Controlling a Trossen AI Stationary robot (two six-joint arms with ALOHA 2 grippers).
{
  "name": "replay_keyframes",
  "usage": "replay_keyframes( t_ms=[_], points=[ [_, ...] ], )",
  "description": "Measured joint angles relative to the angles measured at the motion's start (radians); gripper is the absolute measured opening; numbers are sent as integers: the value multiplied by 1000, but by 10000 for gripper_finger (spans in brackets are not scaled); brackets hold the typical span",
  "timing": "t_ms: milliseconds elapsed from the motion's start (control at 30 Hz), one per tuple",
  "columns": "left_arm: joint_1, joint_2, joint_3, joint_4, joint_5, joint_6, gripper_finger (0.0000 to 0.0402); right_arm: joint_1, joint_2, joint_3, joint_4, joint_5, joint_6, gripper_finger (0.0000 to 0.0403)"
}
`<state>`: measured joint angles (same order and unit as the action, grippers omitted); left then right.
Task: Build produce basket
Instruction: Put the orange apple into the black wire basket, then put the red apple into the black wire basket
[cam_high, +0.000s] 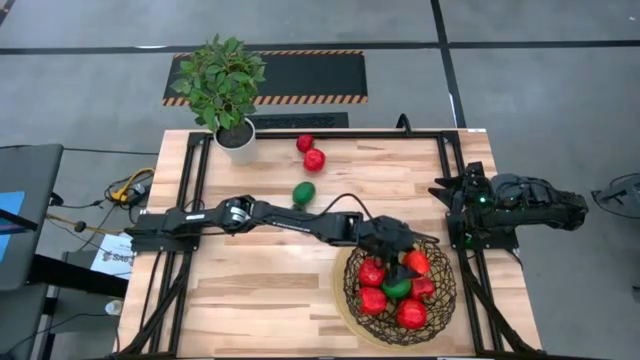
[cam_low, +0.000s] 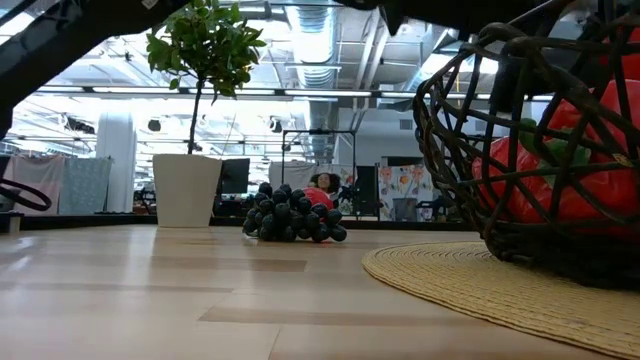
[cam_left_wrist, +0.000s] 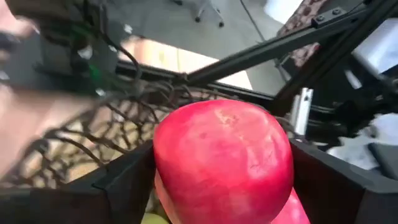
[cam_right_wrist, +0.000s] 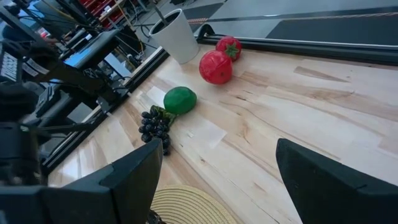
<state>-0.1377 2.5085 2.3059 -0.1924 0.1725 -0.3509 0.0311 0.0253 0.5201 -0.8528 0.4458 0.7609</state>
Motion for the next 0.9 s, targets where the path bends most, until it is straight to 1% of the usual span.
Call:
replay_keyframes(
  t_ms=[67,233,300,367,400,467,533,600,667,800,900],
  points=[
    [-1,-1,0,10,-28,32,332,0,0,0,0,0,0,333],
    [0,-2,2,33,-57,24,374,0,0,0,0,0,0,333],
    [9,-2,2,5,-63,-35,381,0,0,0,0,-1,0,333],
    [27,-2,29,-48,-17,-115,383,0,0,0,0,-2,0,333],
    [41,-4,48,-69,7,-131,383,0,0,0,0,-2,0,333],
    [65,-49,39,-94,33,-157,384,0,0,0,0,-2,0,333],
    [88,-97,39,-163,45,-158,384,0,0,0,0,-2,1,333],
    [106,-159,40,-295,40,-132,384,0,0,0,-1,-3,1,333],
    [124,-221,39,-413,-23,-85,384,0,0,0,-2,-3,1,333],
    [168,-340,40,-671,-235,27,384,0,0,0,-2,-3,0,333],
    [212,-380,37,-846,-326,76,384,0,0,0,-2,-2,0,333]
  ],
)
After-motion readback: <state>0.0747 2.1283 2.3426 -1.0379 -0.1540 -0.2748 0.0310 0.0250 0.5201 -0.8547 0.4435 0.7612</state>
